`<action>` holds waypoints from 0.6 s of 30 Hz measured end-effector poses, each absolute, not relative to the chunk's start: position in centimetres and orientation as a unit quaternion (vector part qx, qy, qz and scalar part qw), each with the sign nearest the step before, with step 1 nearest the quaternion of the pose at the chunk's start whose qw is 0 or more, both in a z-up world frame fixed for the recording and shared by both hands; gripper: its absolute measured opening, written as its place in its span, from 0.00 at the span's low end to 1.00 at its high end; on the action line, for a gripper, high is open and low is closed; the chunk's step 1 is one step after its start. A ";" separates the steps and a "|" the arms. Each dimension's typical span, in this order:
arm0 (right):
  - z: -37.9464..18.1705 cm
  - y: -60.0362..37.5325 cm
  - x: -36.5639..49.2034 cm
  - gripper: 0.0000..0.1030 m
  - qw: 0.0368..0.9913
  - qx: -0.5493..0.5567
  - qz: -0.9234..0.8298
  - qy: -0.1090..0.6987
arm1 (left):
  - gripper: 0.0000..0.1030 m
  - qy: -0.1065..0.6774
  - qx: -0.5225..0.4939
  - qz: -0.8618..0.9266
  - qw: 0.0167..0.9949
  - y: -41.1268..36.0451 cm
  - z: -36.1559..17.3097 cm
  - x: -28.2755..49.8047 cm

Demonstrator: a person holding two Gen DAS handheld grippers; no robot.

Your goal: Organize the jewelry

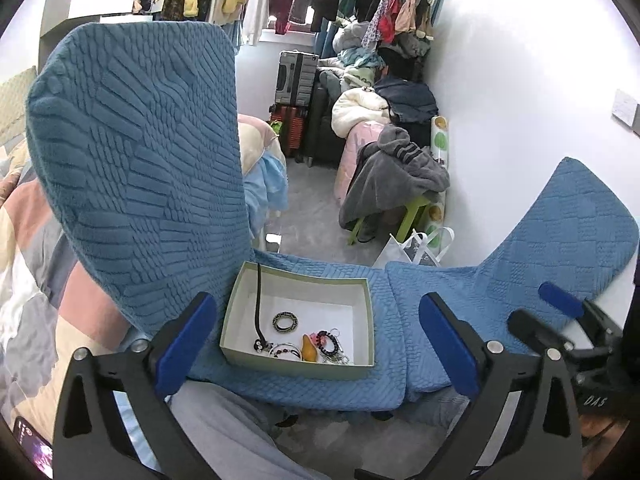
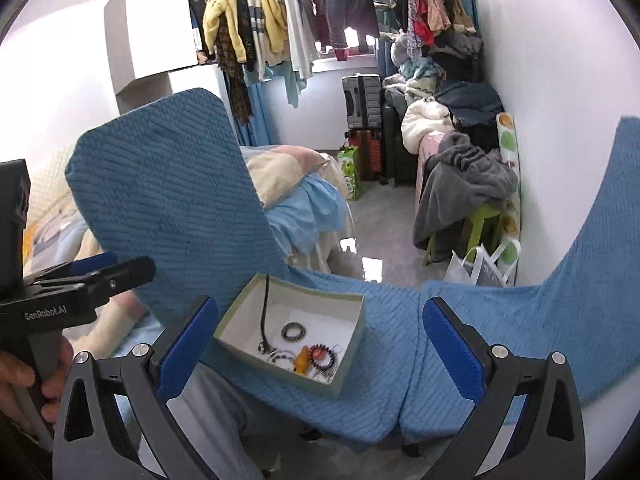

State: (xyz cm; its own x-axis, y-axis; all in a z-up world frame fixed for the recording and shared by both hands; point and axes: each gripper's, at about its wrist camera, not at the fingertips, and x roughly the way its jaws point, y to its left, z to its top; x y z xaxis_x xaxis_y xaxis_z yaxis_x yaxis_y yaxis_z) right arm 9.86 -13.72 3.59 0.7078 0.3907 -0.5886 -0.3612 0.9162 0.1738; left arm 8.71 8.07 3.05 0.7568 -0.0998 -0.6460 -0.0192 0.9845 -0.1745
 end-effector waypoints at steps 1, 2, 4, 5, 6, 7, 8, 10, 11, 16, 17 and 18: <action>3.4 -13.8 9.6 1.00 0.923 0.024 0.204 0.326 | 0.99 0.348 -0.086 -0.020 0.933 8.0 3.0 8.6; 3.1 -13.7 9.3 1.00 0.922 0.024 0.204 0.329 | 0.99 0.349 -0.086 -0.018 0.933 8.0 2.8 8.5; 2.8 -13.8 8.7 1.00 0.921 0.020 0.203 0.332 | 0.99 0.355 -0.085 -0.013 0.931 7.9 2.5 8.3; 2.7 -13.8 8.5 1.00 0.921 0.019 0.200 0.333 | 0.99 0.359 -0.083 -0.009 0.930 7.8 2.3 8.2; 2.5 -13.9 8.3 1.00 0.920 0.019 0.198 0.336 | 0.99 0.362 -0.082 -0.006 0.928 7.7 2.2 8.1; 2.4 -13.8 8.0 1.00 0.920 0.019 0.196 0.338 | 0.99 0.366 -0.081 -0.004 0.927 7.7 1.9 8.0; 2.1 -13.9 7.9 1.00 0.920 0.018 0.192 0.341 | 0.99 0.371 -0.079 -0.003 0.925 7.6 1.6 7.9; 1.7 -14.2 7.7 1.00 0.919 0.019 0.185 0.347 | 0.99 0.379 -0.075 0.003 0.923 7.5 1.2 7.9; 1.5 -14.4 7.6 1.00 0.918 0.021 0.181 0.351 | 0.99 0.383 -0.073 0.006 0.921 7.5 1.0 7.7; 0.3 -14.6 6.9 1.00 0.915 0.023 0.173 0.365 | 0.99 0.396 -0.073 0.013 0.915 7.9 0.1 6.9; 0.1 -14.6 6.6 1.00 0.914 0.023 0.172 0.367 | 0.99 0.398 -0.073 0.014 0.915 7.9 0.0 6.8; 0.0 -14.6 6.4 1.00 0.914 0.023 0.170 0.368 | 0.99 0.399 -0.074 0.014 0.914 8.0 -0.1 6.7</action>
